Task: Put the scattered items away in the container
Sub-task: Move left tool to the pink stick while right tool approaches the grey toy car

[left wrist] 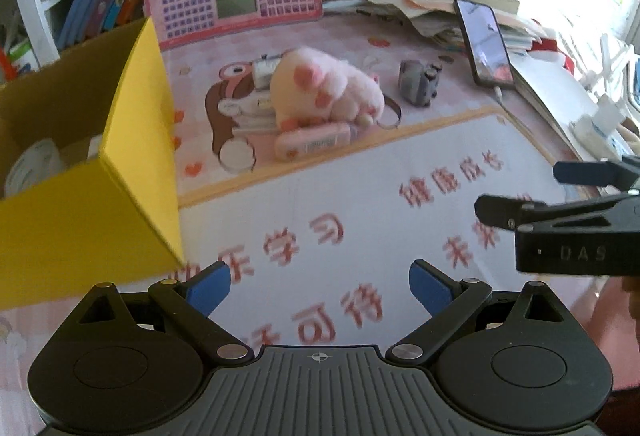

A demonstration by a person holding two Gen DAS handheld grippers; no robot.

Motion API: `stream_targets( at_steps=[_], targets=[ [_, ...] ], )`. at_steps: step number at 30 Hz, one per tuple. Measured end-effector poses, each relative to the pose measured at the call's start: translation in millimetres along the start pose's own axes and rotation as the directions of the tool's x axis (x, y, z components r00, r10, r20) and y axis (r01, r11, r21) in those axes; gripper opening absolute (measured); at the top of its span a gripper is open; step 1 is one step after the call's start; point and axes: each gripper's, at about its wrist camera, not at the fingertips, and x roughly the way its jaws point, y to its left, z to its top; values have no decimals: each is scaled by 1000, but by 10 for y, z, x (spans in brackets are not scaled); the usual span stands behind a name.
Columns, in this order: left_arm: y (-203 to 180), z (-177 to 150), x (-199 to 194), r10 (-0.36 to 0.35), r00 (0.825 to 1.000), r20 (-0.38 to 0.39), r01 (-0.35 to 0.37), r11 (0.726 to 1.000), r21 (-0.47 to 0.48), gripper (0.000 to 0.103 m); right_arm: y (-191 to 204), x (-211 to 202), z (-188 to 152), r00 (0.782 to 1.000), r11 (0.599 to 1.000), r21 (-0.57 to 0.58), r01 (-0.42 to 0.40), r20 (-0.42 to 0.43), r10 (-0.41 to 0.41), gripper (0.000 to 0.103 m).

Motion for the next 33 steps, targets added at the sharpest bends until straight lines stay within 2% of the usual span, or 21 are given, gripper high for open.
stream_targets(
  at_steps=[4,9,11,18,33],
  targets=[
    [-59,147,103,38,999,27,-38,999,7,97,-84,124,91,1000,1000,-5,-15,-2,15,94],
    [-103,339,232,52,997,60,-51,999,-14,96,-214,254,234,1000,1000,-1,-29,12,29,93],
    [-116,406,293,61,996,68,-60,998,-19,92,-267,317,304,999,999,1,-36,21,36,93],
    [-155,616,582,100,994,53,-99,995,-28,92,-379,586,581,998,998,19,-56,42,55,93],
    [-152,818,1006,116,993,16,-115,992,-51,92,-393,1343,941,999,996,-82,-46,24,49,93]
  ],
)
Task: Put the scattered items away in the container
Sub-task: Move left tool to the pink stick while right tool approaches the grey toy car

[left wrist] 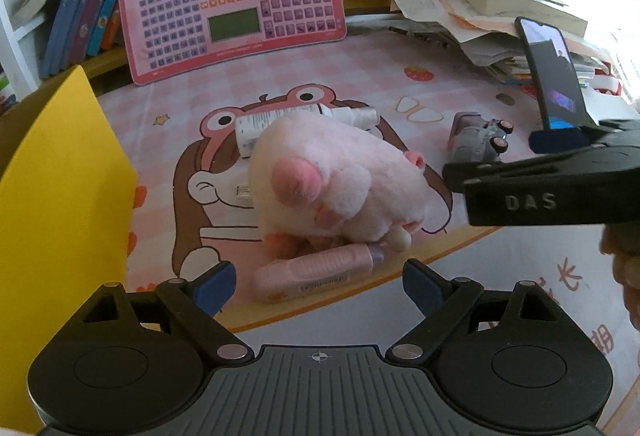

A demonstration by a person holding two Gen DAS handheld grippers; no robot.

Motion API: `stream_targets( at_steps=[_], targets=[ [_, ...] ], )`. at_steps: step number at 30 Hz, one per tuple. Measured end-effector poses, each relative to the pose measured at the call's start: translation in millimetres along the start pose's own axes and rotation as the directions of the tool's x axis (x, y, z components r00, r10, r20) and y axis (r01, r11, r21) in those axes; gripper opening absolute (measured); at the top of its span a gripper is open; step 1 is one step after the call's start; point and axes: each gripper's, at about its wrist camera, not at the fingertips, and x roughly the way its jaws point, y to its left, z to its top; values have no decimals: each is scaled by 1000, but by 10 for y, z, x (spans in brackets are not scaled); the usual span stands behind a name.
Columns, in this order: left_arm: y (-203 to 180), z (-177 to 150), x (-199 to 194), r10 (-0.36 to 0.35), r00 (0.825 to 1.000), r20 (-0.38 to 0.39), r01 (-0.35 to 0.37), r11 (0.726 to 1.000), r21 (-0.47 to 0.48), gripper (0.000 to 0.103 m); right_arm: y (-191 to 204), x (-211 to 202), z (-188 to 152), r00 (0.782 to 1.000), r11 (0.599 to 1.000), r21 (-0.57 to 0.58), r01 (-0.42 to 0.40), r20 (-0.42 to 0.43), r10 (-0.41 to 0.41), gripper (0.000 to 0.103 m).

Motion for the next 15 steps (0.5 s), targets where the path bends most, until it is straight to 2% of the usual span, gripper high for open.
stream_targets(
  at_steps=[10,15],
  targets=[
    [2,40,133,-4,999,-34,4,1000,-3,91,33,239,79,1000,999,-38,-5,-21,4,93],
    [28,36,169,-15,999,-45,14,1000,-15,85,21,314,86,999,999,-35,2,-37,-3,93]
  ],
)
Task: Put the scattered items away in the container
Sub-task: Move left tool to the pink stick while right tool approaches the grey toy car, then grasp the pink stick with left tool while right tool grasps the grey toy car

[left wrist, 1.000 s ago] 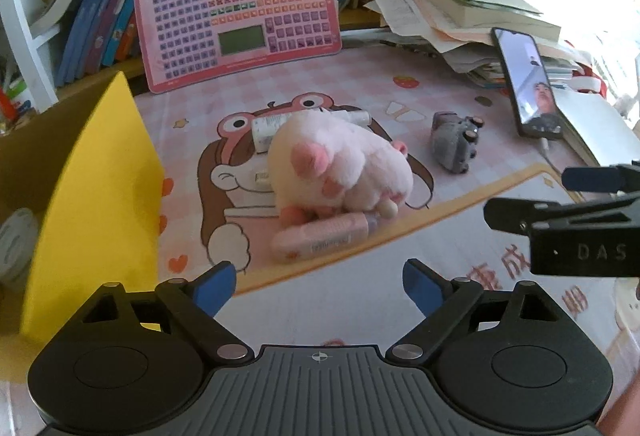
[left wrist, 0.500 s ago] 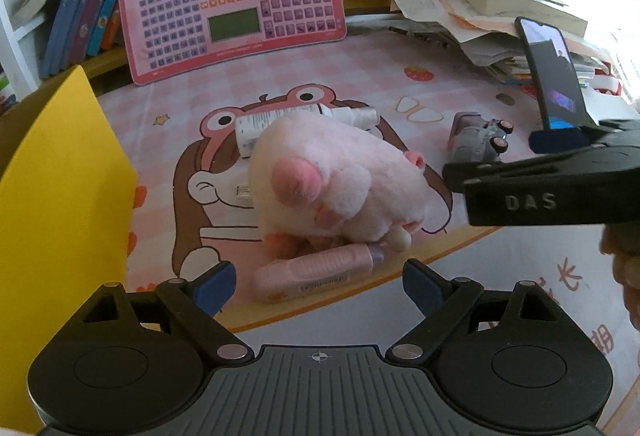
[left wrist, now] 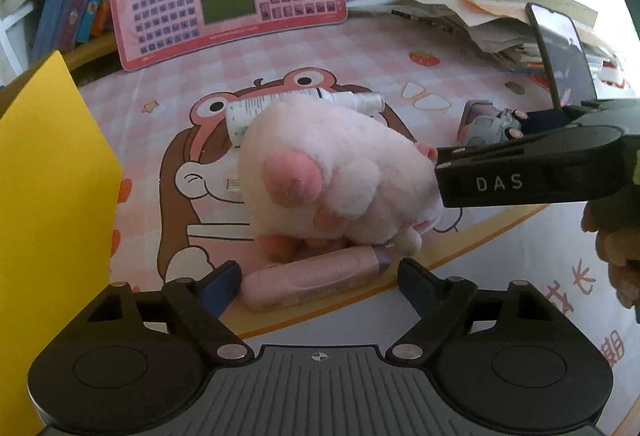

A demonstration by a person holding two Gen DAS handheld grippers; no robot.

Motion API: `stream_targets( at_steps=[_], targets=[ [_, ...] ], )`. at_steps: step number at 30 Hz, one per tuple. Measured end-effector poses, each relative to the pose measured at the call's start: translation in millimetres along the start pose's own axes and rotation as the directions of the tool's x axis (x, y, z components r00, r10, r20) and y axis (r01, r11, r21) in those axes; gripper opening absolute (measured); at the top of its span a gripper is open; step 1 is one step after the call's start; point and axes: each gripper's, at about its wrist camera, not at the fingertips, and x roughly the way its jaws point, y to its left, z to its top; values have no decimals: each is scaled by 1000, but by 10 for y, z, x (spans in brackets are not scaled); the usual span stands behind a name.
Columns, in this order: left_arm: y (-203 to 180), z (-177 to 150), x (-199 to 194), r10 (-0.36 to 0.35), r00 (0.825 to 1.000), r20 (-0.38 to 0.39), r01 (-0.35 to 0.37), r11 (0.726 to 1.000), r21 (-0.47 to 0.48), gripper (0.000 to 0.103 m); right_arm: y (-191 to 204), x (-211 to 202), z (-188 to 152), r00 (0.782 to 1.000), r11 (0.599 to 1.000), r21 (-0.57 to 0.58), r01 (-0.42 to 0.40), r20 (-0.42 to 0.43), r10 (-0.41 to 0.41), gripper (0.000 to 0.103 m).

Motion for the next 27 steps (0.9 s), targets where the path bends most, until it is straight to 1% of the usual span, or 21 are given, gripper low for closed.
stream_targets(
  at_steps=[3,4,5,7,9,10,14,18,22,27],
  targets=[
    [-11,-7,-27,-8,1000,9,7,1000,10,76,-10,56,-13,999,1000,17,11,-36,-10,92],
    [-15,-8,-32,-8,1000,7,8,1000,12,76,-17,66,-19,999,1000,26,9,-42,-8,92],
    [-14,-11,-38,-9,1000,7,9,1000,13,75,-24,68,-24,999,999,36,4,-42,-3,88],
    [-13,-21,-46,-10,1000,6,10,1000,16,75,-26,59,-28,999,999,41,-3,-34,5,80],
    [-8,-24,-54,-11,1000,1,11,1000,16,75,-27,38,-21,1000,999,32,-17,-17,17,56],
    [-5,-25,-61,-13,1000,-4,13,1000,13,75,-32,29,-14,999,999,35,-32,-19,33,53],
    [42,-76,-134,-43,999,-22,42,998,-45,75,-46,-46,-40,998,997,63,-53,-41,56,52],
    [116,-165,-246,-68,997,-28,65,993,-98,75,-65,-202,-141,995,989,116,-88,-33,92,52],
    [179,-210,-394,-77,997,4,76,989,-128,75,-34,-400,-229,993,984,132,-116,-11,119,52],
    [191,-263,-496,-81,997,16,82,989,-126,75,33,-540,-331,990,982,131,-136,-21,140,51]
  ],
)
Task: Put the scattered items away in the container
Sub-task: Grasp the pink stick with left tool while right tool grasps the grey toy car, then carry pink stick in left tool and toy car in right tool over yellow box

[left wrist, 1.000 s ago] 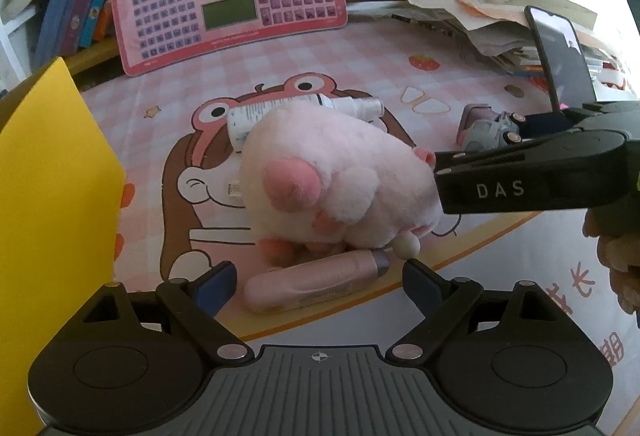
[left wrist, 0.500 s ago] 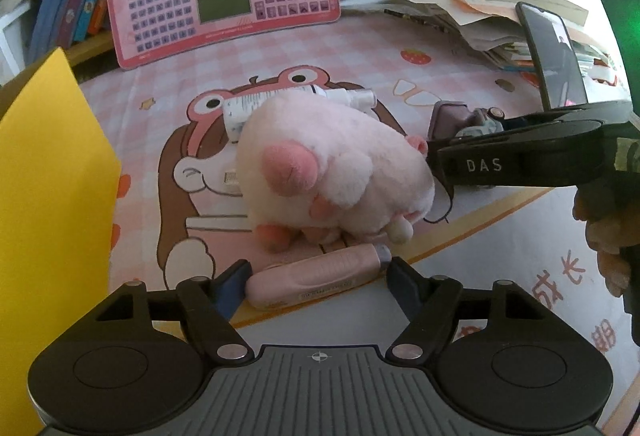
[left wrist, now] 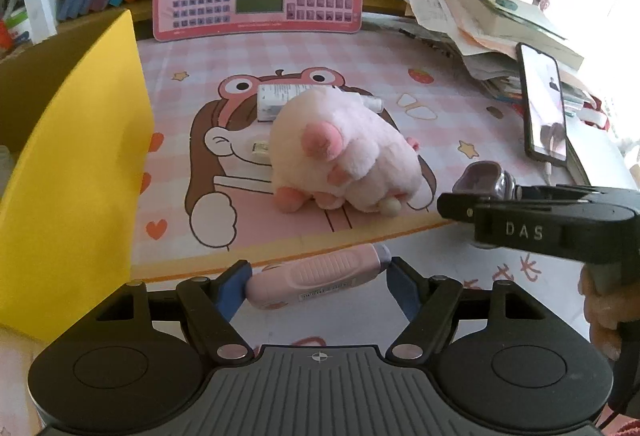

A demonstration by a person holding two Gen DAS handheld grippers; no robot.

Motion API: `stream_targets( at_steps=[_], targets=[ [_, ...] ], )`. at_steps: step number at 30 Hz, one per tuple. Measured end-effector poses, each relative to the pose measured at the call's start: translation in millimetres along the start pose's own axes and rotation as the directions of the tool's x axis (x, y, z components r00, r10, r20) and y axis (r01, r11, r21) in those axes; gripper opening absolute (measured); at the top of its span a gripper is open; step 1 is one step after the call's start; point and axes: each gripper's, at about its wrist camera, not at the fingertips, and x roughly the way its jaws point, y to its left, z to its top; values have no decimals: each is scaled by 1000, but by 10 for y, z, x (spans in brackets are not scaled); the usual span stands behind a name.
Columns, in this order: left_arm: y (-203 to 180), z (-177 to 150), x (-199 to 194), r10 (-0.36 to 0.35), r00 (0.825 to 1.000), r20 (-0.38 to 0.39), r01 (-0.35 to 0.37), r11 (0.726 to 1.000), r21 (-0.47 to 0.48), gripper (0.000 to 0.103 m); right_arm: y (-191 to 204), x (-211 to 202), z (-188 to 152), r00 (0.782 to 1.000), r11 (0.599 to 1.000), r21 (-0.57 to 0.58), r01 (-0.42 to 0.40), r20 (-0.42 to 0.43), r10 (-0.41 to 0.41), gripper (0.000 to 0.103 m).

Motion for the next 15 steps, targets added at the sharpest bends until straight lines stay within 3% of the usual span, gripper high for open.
stream_targets(
  at_steps=[15],
  targets=[
    [-15,-181,-330,-15,999,47,16,1000,-9,75,93,-200,-253,1000,999,-46,12,1,-12,50]
  ],
)
